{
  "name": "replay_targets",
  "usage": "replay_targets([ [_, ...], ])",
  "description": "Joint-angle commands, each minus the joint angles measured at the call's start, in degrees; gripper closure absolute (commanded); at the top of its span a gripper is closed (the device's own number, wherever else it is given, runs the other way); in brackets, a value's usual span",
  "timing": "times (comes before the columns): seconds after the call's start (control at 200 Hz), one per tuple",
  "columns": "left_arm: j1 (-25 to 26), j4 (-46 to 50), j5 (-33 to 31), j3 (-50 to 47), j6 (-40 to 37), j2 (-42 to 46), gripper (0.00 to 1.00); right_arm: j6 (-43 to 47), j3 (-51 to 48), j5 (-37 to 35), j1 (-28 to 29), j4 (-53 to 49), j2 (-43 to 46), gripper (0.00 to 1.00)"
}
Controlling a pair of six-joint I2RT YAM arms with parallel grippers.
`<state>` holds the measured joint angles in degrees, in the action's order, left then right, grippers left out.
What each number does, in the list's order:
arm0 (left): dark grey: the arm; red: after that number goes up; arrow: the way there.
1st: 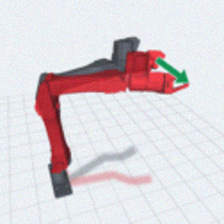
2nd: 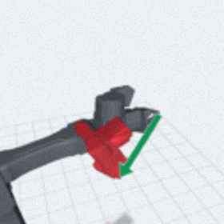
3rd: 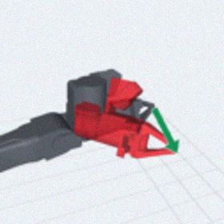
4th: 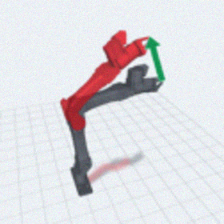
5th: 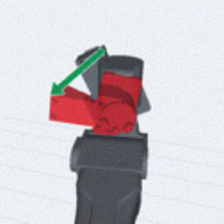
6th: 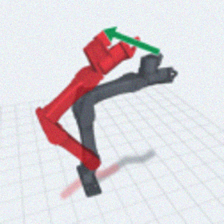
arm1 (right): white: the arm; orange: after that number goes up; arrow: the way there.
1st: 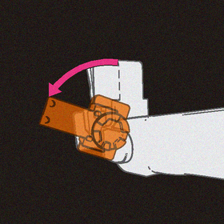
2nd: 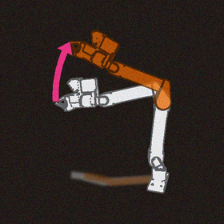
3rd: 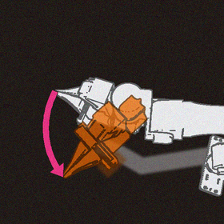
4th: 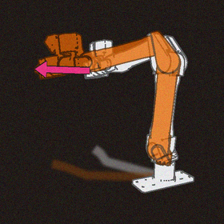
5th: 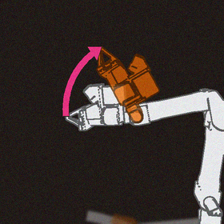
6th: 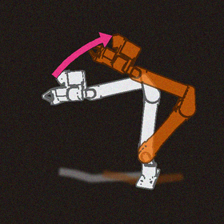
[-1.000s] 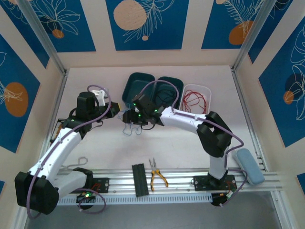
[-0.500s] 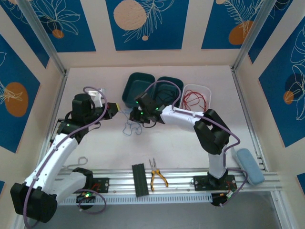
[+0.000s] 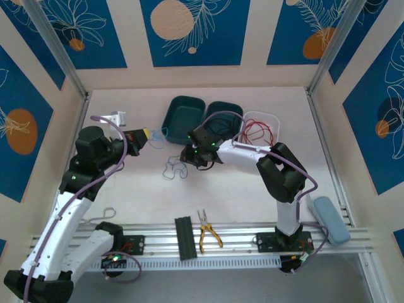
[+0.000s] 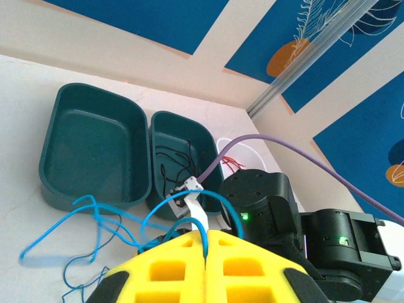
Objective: Untangle the cables
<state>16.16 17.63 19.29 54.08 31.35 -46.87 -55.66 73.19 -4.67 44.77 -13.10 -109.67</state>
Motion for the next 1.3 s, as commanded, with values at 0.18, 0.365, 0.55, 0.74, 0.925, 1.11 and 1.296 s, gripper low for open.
replay_targets([
  [0.18, 0.45, -0.23, -0.33, 4.72, -2.91, -0.64, 1.0, 0.32, -1.02, 0.17, 0.05, -1.11, 1.4, 0.73],
  [0.365, 0.45, 0.01, 0.94, 5.42, -3.14, -1.96, 1.0, 5.29, -5.43, -0.69, 1.5, 3.86, 7.38, 0.62],
  [0.55, 0.45, -0.55, 3.0, 4.91, -2.64, -3.41, 1.0, 11.6, -11.03, -4.93, 4.02, 8.62, 17.47, 0.37],
  [0.74, 0.56, -1.89, 4.19, 4.39, -1.78, -4.62, 1.0, 18.62, -13.41, -10.42, 7.66, 11.58, 25.61, 0.18],
  [0.925, 0.71, -3.76, 6.92, 3.58, 0.51, -5.57, 1.0, 23.63, -10.93, -12.84, 9.51, 15.53, 27.08, 0.07],
  [1.11, 1.05, -5.89, 10.52, 2.73, 3.49, -5.93, 1.0, 25.9, -5.77, -15.14, 9.7, 15.33, 22.29, 0.04],
  [1.296, 1.5, -5.11, 12.99, 2.82, 4.42, -5.6, 1.0, 26.22, -3.88, -20.55, 7.39, 18.32, 18.96, 0.03],
])
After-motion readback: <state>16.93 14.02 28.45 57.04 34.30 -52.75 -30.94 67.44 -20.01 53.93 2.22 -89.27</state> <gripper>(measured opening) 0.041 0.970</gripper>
